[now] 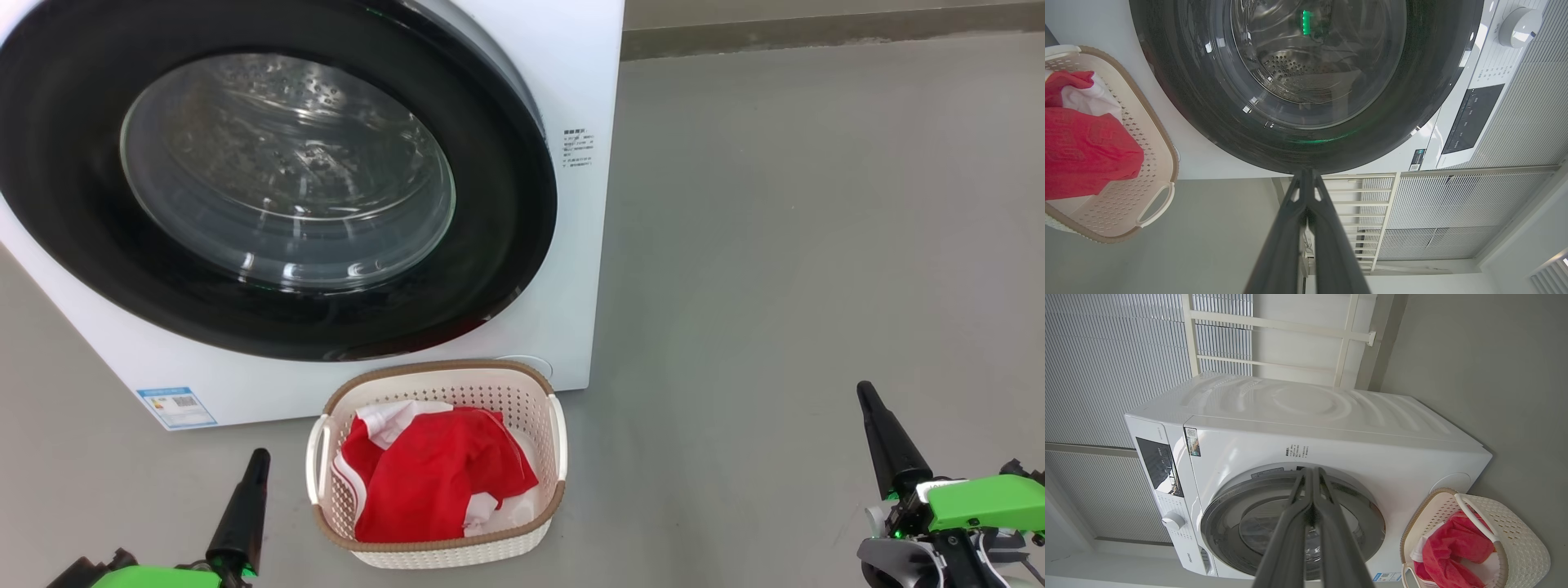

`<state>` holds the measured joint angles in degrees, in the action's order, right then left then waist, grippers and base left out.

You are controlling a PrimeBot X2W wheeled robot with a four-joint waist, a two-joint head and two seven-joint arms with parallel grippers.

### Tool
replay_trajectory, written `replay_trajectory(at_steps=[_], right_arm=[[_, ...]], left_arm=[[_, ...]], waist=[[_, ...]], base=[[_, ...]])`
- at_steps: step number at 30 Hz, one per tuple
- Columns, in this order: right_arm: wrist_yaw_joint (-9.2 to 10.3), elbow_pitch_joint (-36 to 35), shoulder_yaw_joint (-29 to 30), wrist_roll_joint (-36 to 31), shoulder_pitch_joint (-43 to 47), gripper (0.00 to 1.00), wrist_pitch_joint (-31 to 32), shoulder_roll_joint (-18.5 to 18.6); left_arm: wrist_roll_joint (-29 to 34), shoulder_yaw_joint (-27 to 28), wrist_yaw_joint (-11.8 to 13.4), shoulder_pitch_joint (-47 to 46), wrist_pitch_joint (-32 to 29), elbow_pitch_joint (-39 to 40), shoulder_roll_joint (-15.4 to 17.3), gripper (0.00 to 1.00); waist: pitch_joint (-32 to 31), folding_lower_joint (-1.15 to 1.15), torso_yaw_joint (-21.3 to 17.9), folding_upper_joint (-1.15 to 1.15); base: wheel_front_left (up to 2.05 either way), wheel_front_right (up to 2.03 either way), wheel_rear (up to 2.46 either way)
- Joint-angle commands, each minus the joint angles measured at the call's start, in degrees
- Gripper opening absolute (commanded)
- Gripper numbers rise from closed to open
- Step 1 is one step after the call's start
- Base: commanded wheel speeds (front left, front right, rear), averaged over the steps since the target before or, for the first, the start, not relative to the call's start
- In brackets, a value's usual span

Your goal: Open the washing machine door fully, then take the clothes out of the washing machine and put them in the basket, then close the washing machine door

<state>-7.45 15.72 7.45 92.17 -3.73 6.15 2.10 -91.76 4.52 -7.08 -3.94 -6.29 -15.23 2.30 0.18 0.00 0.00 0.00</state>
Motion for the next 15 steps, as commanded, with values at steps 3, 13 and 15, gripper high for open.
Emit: replay_trajectory(at_steps=[3, 13, 15], right_arm=[[-0.03, -1.69, -0.93, -0.01, -2.46, 0.0, 0.35, 0.77], [-0.03, -1.69, -0.93, -0.01, -2.46, 0.0, 0.34, 0.77], [-0.03, -1.69, -0.93, -0.01, -2.46, 0.0, 0.34, 0.77]], left_arm=[[-0.4, 2.01, -0.41, -2.25, -0.2, 1.19, 0.58, 0.0], [-0.4, 2.0, -0.41, -2.25, -0.2, 1.19, 0.58, 0.0], [-0.4, 2.0, -0.41, -2.25, -0.2, 1.19, 0.58, 0.0]], waist=[[0.0, 0.0, 0.0, 0.0], [0.0, 0.0, 0.0, 0.0], [0.0, 0.0, 0.0, 0.0]], base=[[0.0, 0.0, 0.0], [0.0, 0.0, 0.0], [0.0, 0.0, 0.0]])
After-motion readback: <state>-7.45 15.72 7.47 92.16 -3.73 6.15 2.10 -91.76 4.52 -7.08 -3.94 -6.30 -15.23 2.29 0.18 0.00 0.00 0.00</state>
